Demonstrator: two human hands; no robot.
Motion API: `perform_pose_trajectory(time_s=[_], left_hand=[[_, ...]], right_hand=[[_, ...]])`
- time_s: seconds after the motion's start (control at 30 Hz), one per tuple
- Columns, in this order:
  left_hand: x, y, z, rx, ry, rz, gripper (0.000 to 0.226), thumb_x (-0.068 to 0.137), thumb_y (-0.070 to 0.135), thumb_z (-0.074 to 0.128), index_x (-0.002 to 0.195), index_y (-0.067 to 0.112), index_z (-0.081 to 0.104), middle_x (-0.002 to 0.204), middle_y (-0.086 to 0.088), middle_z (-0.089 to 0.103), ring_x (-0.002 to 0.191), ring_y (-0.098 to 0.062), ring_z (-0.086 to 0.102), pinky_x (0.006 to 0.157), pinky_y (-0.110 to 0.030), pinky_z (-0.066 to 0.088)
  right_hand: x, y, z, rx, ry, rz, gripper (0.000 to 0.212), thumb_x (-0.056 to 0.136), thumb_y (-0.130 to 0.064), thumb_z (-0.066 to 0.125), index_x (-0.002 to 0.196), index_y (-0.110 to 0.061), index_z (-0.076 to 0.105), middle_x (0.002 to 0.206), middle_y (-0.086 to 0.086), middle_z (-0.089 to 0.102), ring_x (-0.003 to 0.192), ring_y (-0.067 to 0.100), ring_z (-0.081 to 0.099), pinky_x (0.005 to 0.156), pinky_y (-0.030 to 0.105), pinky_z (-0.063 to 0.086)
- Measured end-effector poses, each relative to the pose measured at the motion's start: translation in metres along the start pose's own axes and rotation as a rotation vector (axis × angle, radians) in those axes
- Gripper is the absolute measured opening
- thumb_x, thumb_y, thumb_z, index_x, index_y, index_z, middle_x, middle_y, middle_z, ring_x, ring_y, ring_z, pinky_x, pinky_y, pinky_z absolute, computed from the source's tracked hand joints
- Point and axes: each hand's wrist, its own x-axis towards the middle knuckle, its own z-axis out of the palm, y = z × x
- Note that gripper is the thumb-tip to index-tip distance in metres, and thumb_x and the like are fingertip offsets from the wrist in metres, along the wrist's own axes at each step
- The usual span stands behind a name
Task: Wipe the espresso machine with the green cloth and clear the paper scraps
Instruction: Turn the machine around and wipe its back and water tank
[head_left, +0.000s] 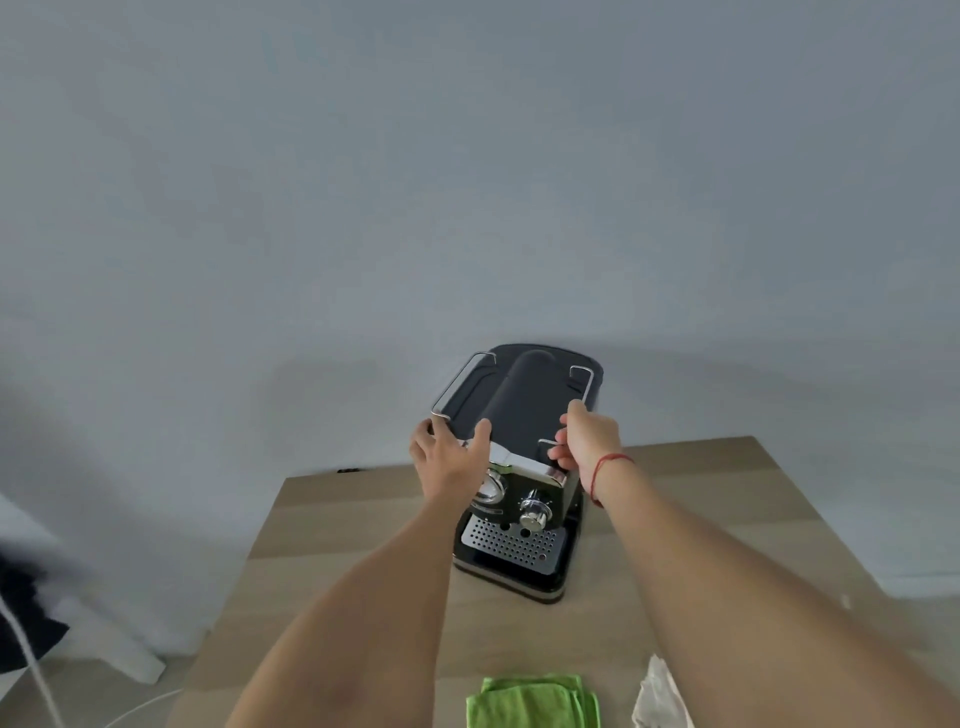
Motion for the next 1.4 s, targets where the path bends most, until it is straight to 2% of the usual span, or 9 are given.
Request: perform_pose_trajectory(time_s=[0.2,0.43,0.53,0.67,0.77,0.9,1.13,1.33,1.4], left_hand=[[-0.007,0.014,-0.002,0.085,0.186,0.028,0.082,0.09,0.045,0.051,0.152,0.007,0.015,0.159,-0.009,0.018,0.148,-0.025,0.011,0.122,-0.042,0.009],[0.004,0.027,-0.003,0.206,0.05,0.009,0.087,0.093,0.047,0.044,0.154,0.004,-0.002,0.163,-0.009,0.006,0.15,-0.024,0.011,0.123,-0.041,0.008],[0.015,0.034,-0.002,0.273,-0.035,-0.073,0.1,0.09,0.061,0.042,0.153,0.004,-0.011,0.162,-0.012,-0.004,0.15,-0.026,0.006,0.122,-0.043,0.001],[0.022,0.035,0.006,0.339,-0.014,-0.112,0.112,0.081,0.077,0.038,0.153,0.006,-0.01,0.162,-0.013,0.0,0.148,-0.029,0.014,0.119,-0.047,0.007],[0.026,0.037,0.005,0.355,-0.013,-0.132,0.129,0.067,0.091,0.036,0.153,0.007,-0.01,0.161,-0.013,0.003,0.148,-0.028,0.012,0.118,-0.047,0.011],[0.029,0.035,-0.003,0.396,-0.091,-0.107,0.14,0.057,0.096,0.042,0.154,0.009,-0.01,0.161,-0.012,0.002,0.148,-0.029,0.013,0.116,-0.049,0.013],[0.058,0.028,-0.023,0.478,-0.253,0.047,0.136,0.054,0.097,0.043,0.155,0.018,-0.004,0.161,-0.005,0.001,0.146,-0.034,0.017,0.115,-0.051,0.017],[0.086,0.028,-0.036,0.458,-0.322,0.08,0.137,0.045,0.1,0.042,0.154,0.029,0.0,0.162,0.001,0.004,0.145,-0.037,0.021,0.115,-0.056,0.021],[0.081,0.029,-0.032,0.53,-0.285,0.112,0.132,0.054,0.098,0.039,0.155,0.023,-0.001,0.163,-0.006,0.0,0.148,-0.035,0.014,0.118,-0.054,0.012]], right_hand=[[0.012,-0.01,-0.003,-0.113,0.018,-0.009,0.027,0.095,-0.018,0.04,0.103,-0.002,0.059,0.067,0.005,0.062,0.041,0.015,0.059,0.034,0.018,0.044],[0.048,-0.036,0.016,-0.098,0.059,-0.047,0.038,0.093,-0.017,0.046,0.129,-0.003,0.047,0.078,0.005,0.054,0.057,0.016,0.059,0.04,0.025,0.052],[0.069,-0.041,0.024,-0.088,0.129,-0.045,0.035,0.094,-0.018,0.045,0.127,-0.006,0.048,0.105,0.007,0.056,0.064,0.023,0.061,0.039,0.024,0.053],[0.098,-0.033,0.029,-0.123,0.306,-0.14,0.028,0.091,-0.023,0.043,0.093,-0.006,0.066,0.106,0.021,0.068,0.079,0.037,0.067,0.075,0.047,0.058],[0.102,-0.031,0.03,-0.069,0.327,-0.174,0.033,0.089,-0.017,0.046,0.058,-0.008,0.051,0.082,0.021,0.064,0.07,0.034,0.061,0.07,0.044,0.056],[0.09,-0.029,0.026,-0.001,0.324,-0.159,0.036,0.09,-0.015,0.046,0.054,-0.016,0.045,0.076,0.015,0.055,0.065,0.03,0.055,0.063,0.035,0.046],[0.052,-0.021,0.018,0.109,0.301,-0.078,0.027,0.098,-0.014,0.038,0.088,-0.004,0.06,0.064,0.013,0.054,0.036,0.023,0.047,0.036,0.028,0.041],[0.047,-0.03,0.013,-0.041,0.134,-0.035,0.028,0.101,-0.009,0.04,0.117,0.005,0.059,0.065,0.014,0.058,0.033,0.016,0.058,0.032,0.025,0.051],[0.049,-0.033,0.005,-0.304,0.139,-0.104,0.031,0.1,-0.015,0.044,0.116,0.005,0.06,0.084,0.021,0.068,0.054,0.024,0.07,0.049,0.035,0.06]])
